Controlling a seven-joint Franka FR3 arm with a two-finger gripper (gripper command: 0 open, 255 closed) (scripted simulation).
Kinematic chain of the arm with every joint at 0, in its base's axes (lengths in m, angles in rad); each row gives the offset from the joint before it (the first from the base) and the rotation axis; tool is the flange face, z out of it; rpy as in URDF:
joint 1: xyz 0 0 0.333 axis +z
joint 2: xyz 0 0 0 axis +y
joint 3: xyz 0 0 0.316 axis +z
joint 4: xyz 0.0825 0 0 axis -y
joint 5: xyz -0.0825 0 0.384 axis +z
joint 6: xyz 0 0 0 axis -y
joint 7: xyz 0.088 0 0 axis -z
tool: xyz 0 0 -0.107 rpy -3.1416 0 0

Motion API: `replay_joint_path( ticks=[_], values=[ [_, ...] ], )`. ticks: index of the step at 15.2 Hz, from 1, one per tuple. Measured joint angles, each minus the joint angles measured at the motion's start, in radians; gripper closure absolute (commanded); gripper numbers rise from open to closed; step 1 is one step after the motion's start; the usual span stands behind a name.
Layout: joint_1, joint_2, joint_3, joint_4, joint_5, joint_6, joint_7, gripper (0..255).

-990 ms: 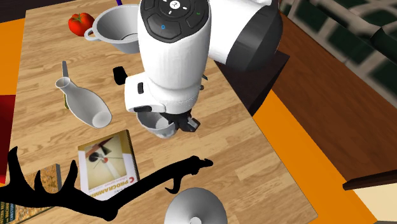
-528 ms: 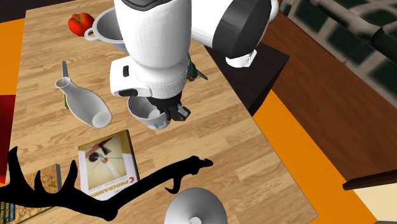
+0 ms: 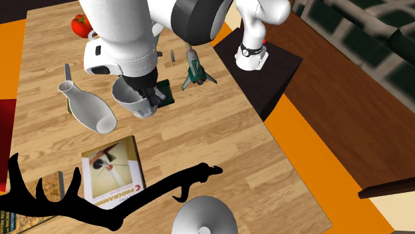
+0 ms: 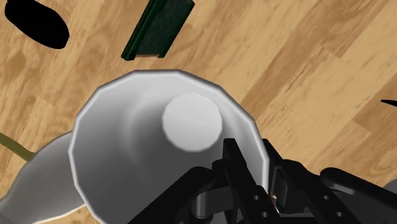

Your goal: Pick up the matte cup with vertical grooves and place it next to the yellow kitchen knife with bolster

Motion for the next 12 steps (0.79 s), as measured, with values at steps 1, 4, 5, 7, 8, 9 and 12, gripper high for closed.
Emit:
replay_joint_path(
  ticks=[1,4,5,7,8,9,12],
  values=[
    [-0.017,-0.012,-0.006,-0.025,0.002,0.017,-0.019,255],
    [-0.062,-0.021,-0.022,-0.057,0.008,0.050,-0.074,255],
    [-0.076,-0.023,-0.027,-0.068,0.009,0.062,-0.092,255],
    [-0.107,-0.027,-0.039,-0.078,0.014,0.075,-0.132,255],
    [-0.124,-0.026,-0.046,-0.082,0.016,0.084,-0.154,255],
    [-0.137,-0.028,-0.051,-0.091,0.018,0.094,-0.171,255],
    [-0.183,-0.015,-0.068,-0.086,0.025,0.112,-0.231,255]
  ],
)
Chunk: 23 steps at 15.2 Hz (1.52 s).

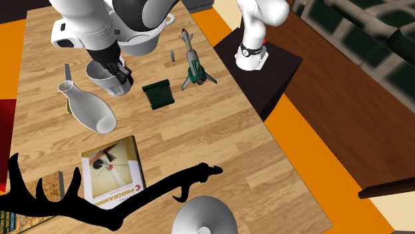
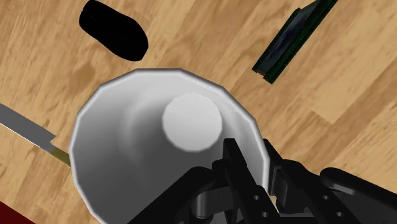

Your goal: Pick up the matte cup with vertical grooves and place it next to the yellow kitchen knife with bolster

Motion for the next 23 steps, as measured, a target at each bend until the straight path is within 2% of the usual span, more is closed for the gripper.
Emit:
replay_joint_path(
  ticks=[7,12,16,20,21,23],
  values=[
    [-0.104,0.055,-0.035,0.052,0.019,0.025,-0.135,255],
    [-0.181,0.138,-0.055,0.156,0.038,0.020,-0.233,255],
    [-0.246,0.248,-0.067,0.323,0.056,-0.025,-0.310,255],
    [-0.310,0.392,-0.074,0.551,0.074,-0.099,-0.380,255],
    [-0.314,0.405,-0.074,0.562,0.075,-0.097,-0.384,255],
    [-0.317,0.385,-0.074,0.500,0.074,-0.054,-0.384,255]
  ],
)
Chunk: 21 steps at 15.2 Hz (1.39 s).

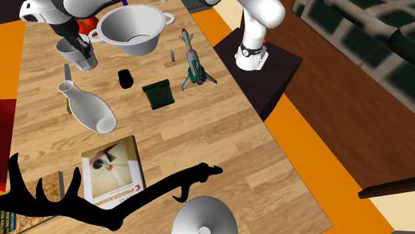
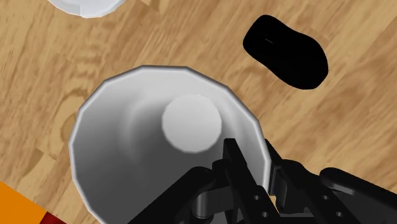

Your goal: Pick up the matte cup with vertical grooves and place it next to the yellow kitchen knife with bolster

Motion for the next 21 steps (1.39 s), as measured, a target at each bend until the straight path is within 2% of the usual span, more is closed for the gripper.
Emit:
replay_joint_path(
  ticks=[3,14,21],
  values=[
    [0.003,-0.023,0.000,-0.080,-0.002,0.057,0.007,255],
    [0.008,-0.039,0.000,-0.257,-0.008,0.216,0.028,255],
    [0.007,-0.028,0.000,-0.275,-0.008,0.245,0.031,255]
  ],
)
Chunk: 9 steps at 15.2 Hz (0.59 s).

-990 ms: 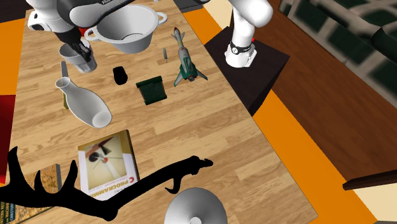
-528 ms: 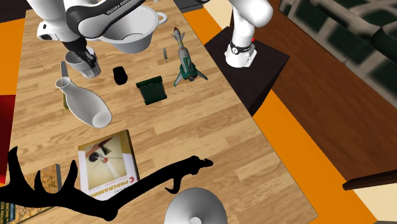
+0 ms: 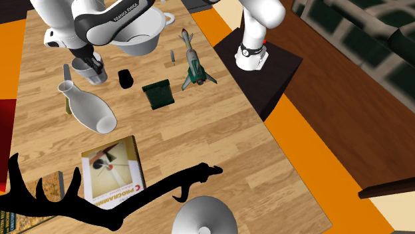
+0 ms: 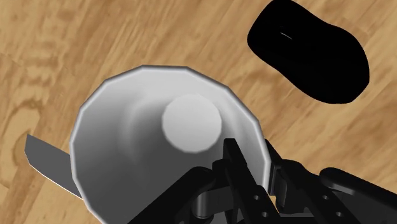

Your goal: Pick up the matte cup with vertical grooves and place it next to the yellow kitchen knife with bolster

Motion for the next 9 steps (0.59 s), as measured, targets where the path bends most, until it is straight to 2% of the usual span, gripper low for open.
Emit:
replay_joint_path(
  ticks=[1,2,9],
  values=[
    [0.000,0.000,0.000,0.000,0.000,0.000,0.000,255],
    [0.000,0.000,0.000,0.000,0.000,0.000,0.000,0],
    [0.002,-0.007,0.000,0.004,0.000,-0.011,0.000,0]
  ],
)
